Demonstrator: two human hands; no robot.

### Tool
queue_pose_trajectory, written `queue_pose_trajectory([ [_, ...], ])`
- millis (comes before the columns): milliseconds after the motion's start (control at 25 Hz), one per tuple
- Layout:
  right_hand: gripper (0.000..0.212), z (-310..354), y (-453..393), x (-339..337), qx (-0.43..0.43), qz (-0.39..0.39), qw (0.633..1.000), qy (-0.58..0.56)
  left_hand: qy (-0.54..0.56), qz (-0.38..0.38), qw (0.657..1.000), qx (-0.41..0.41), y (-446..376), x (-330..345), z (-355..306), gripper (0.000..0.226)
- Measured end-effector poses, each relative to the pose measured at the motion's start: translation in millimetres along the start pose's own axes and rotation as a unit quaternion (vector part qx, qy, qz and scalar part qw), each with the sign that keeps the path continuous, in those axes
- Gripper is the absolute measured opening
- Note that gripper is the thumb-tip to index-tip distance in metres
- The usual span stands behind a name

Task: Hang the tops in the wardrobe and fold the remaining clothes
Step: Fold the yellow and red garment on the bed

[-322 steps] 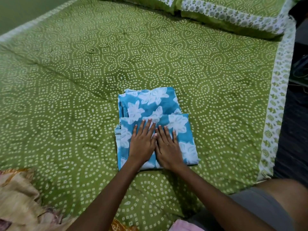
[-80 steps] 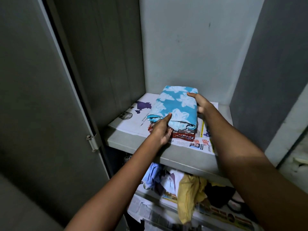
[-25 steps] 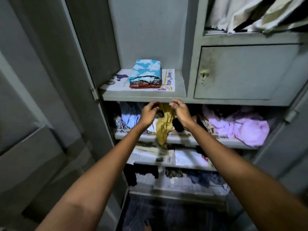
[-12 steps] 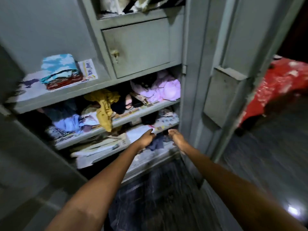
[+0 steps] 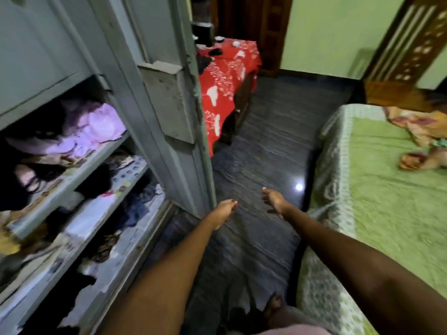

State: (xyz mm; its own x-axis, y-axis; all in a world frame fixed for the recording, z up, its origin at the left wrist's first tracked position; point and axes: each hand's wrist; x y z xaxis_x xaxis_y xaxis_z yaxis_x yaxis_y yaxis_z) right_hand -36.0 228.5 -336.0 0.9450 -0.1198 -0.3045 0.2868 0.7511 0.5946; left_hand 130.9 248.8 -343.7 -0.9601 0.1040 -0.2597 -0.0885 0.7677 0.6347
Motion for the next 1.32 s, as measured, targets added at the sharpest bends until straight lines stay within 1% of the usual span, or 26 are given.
queue_pose_trajectory([
  [80,0.026,-13,-17,-51,0.018,-0.047,0.998,-0.045,-0.020,0.028,0.999,0.025,-3,40,-32,0.038],
  [160,0.029,-28,-36,-99,0.045,-0.074,0.990,-0.114,-0.040,0.060,0.996,0.054,-10,81,-68,0.034],
  [240,0.032,-37,-55,-142,0.065,-0.112,0.974,-0.186,-0.055,0.082,0.992,0.074,-22,121,-104,0.028],
  [360,0.033,-31,-88,-199,0.078,-0.147,0.961,-0.223,-0.095,0.095,0.986,0.095,-44,175,-153,0.043],
  [400,0.032,-25,-102,-217,0.070,-0.153,0.959,-0.226,-0.113,0.094,0.984,0.104,-54,193,-170,0.044],
  [520,0.032,-7,-142,-261,0.068,-0.136,0.957,-0.248,-0.162,0.094,0.975,0.119,-82,246,-216,0.046],
  [640,0.026,13,-173,-292,0.071,-0.137,0.952,-0.265,-0.171,0.104,0.971,0.131,-102,292,-252,0.045],
  [680,0.028,20,-185,-303,0.073,-0.139,0.950,-0.269,-0.171,0.115,0.968,0.139,-111,310,-265,0.045],
  [720,0.035,26,-198,-313,0.077,-0.147,0.947,-0.275,-0.171,0.129,0.966,0.144,-121,326,-278,0.045],
  [800,0.043,35,-227,-334,0.088,-0.164,0.940,-0.286,-0.184,0.154,0.960,0.143,-143,359,-305,0.044],
  [920,0.045,51,-282,-369,0.087,-0.194,0.928,-0.306,-0.199,0.186,0.950,0.151,-195,410,-348,0.042],
  [1000,0.046,63,-320,-393,0.094,-0.218,0.916,-0.323,-0.194,0.209,0.949,0.135,-233,441,-378,0.042],
  [1120,0.046,79,-370,-426,0.125,-0.255,0.892,-0.352,-0.176,0.247,0.950,0.080,-284,481,-424,0.041],
  [1200,0.046,88,-397,-444,0.136,-0.282,0.877,-0.365,-0.194,0.274,0.939,0.079,-309,507,-457,0.040],
  [1320,0.045,94,-430,-466,0.159,-0.308,0.850,-0.398,-0.216,0.283,0.932,0.071,-346,548,-495,0.039],
])
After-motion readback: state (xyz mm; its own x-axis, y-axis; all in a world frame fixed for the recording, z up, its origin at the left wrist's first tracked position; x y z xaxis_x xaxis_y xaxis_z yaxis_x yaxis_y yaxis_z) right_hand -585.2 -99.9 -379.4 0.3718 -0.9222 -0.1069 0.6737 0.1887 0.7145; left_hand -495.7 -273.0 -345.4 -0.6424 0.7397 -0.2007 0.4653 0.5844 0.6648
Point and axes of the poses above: each hand's wrist, its own y-axis away from the middle knuckle, its own x-axis out of the palm, z = x × y, and after that the axes turned 11 degrees about -z, right-handed
